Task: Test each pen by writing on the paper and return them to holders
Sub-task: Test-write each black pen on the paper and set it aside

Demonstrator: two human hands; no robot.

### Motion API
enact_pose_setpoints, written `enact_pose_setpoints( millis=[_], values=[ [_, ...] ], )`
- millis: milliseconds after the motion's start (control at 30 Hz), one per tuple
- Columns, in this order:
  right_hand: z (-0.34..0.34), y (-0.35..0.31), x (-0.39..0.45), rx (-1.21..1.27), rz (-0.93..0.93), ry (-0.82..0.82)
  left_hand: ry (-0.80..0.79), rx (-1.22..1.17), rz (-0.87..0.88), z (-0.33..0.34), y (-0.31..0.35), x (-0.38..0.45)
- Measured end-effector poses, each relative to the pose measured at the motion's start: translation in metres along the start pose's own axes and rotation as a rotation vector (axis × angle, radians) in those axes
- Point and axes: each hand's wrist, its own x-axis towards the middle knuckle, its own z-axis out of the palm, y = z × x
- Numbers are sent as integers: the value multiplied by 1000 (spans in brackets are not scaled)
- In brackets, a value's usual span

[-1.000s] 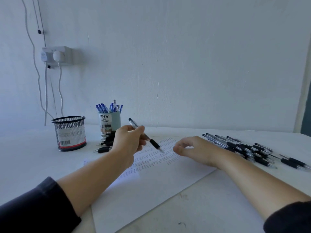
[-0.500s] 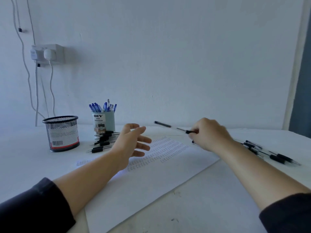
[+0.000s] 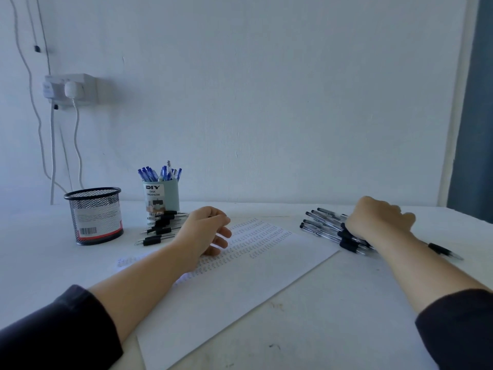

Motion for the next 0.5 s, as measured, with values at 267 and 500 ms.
enact_pose_setpoints(
  millis=[267, 500],
  values=[
    [2, -13, -8, -151, -175, 74, 14, 6, 10, -1, -1, 2],
    [21, -52, -36, 8, -770, -91, 218, 62, 131, -26, 1, 20]
  ],
)
